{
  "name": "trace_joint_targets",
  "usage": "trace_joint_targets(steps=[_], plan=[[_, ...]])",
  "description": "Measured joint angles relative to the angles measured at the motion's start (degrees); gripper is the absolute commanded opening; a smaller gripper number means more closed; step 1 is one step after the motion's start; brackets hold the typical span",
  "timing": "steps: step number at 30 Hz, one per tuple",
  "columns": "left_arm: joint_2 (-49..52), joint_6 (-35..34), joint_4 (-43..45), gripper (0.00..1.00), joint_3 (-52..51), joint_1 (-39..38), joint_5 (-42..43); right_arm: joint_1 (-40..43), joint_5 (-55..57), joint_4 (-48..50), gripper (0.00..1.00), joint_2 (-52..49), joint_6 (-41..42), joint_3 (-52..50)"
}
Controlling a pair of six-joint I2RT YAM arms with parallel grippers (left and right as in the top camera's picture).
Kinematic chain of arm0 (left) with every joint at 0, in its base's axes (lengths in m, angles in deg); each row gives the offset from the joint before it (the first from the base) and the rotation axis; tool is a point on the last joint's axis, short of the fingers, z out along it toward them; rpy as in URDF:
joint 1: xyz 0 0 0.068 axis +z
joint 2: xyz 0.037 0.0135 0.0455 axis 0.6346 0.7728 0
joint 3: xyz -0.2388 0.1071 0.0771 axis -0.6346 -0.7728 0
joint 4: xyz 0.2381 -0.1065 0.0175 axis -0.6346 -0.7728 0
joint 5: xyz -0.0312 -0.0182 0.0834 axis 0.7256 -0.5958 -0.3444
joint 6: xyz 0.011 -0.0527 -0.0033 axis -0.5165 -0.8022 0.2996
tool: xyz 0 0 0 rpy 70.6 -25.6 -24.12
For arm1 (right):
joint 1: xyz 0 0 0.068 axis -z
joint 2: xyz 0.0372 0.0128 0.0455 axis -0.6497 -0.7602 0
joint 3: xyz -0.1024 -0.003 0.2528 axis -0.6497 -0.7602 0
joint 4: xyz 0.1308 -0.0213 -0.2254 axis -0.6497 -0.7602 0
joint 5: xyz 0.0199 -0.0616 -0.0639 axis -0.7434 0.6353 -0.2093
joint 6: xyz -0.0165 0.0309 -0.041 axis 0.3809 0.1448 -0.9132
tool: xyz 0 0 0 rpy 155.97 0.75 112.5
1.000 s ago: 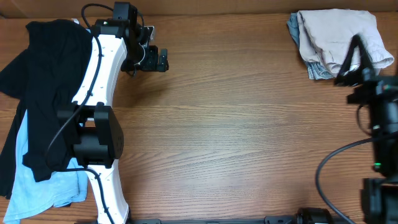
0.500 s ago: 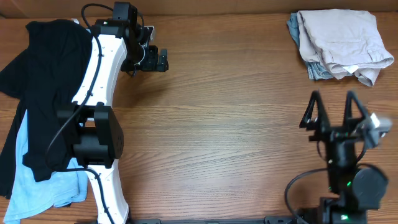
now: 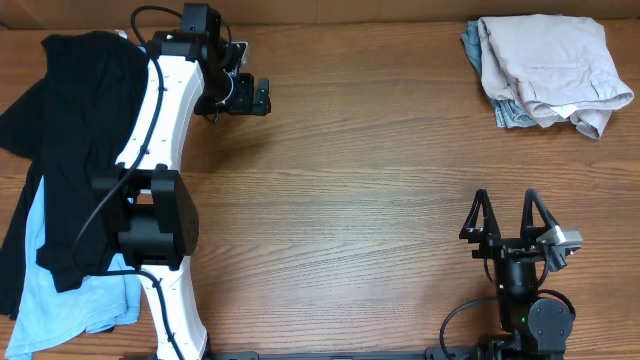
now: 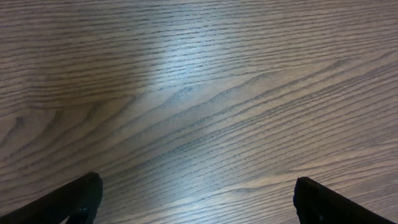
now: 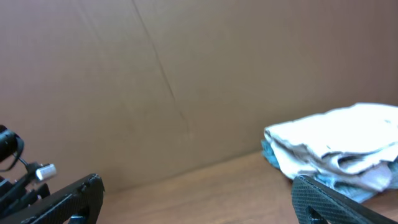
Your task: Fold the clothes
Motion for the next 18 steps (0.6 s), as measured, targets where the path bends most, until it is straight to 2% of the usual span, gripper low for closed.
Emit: trace_joint_targets(steps=[11,18], plan=[[0.00,0.00,-0.02,1.00,0.00,0.00,0.00,0.00,0.17,-15.39,1.00,2.45,0.00,0.00],[0.00,0.00,0.00,1.00,0.00,0.00,0.00,0.00,0.22,-15.65,1.00,2.45,0.00,0.00]])
